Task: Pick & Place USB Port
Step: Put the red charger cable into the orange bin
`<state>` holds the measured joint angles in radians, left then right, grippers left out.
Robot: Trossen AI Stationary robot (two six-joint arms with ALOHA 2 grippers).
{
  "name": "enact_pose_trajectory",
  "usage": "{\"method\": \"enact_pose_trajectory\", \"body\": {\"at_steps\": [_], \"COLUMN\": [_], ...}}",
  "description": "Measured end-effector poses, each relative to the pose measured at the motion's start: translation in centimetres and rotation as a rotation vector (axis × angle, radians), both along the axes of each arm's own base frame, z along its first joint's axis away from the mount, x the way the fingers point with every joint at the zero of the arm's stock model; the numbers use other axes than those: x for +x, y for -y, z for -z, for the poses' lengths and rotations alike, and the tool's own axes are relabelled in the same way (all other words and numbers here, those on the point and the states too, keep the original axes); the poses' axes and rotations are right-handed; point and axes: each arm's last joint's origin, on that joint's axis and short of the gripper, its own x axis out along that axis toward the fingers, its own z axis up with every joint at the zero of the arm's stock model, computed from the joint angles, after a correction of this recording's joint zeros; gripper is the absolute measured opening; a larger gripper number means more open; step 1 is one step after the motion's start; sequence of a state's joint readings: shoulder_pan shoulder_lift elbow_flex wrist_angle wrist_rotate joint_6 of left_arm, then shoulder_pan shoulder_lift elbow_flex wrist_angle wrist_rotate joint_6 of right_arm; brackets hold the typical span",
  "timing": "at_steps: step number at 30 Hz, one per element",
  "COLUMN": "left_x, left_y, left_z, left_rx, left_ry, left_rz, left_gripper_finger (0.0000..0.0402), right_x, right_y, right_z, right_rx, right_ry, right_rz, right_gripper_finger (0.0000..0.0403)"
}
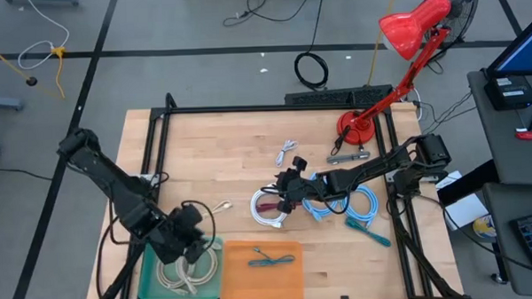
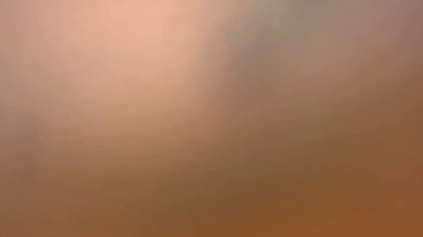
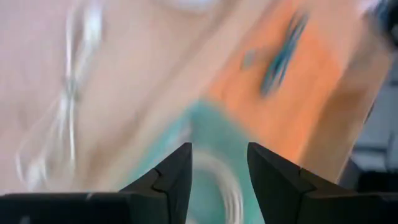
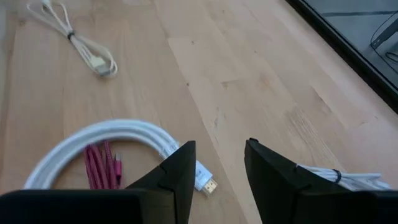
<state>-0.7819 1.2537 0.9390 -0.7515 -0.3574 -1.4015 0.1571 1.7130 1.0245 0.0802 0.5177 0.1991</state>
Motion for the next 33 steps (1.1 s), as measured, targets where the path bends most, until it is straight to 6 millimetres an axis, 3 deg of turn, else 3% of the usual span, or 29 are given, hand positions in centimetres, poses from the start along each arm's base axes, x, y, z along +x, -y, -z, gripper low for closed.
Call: {"method": "enact_pose_trajectory", "body": {"at_steps": [5,15,21,27,33], "left_x": [1.0,3.1,3.5,3.8,4.2], "left_y": [-1.8,-5.2,-5.8,-5.2,-4.7], "left_z": [-1.0,-1.1,-1.0,-0.2,0.7], "left_rx": [0.279,0.633,0.696,0.708,0.708], "left_ry": [0.173,0.164,0.144,0.115,0.079], "left_rz": [0.009,0.015,0.005,0.043,0.059], "left_gripper_finger": [0.0157,0.0157,0.0157,0.0157,0.0157], "right_x": [-0.1,-1.3,-1.9,-1.8,-1.6], "right_y": [-0.3,-1.9,-2.6,-2.3,-2.8], "right_z": [0.2,1.6,1.9,1.8,1.6], "right_rx": [0.046,0.233,0.220,0.154,0.138], "right_ry": [-0.039,-0.256,-0.313,-0.293,-0.261], "right_rz": [-0.101,-0.410,-0.423,-0.325,-0.351], "right_gripper_finger": [0.0130,0.0130,0.0130,0.0130,0.0130]}}
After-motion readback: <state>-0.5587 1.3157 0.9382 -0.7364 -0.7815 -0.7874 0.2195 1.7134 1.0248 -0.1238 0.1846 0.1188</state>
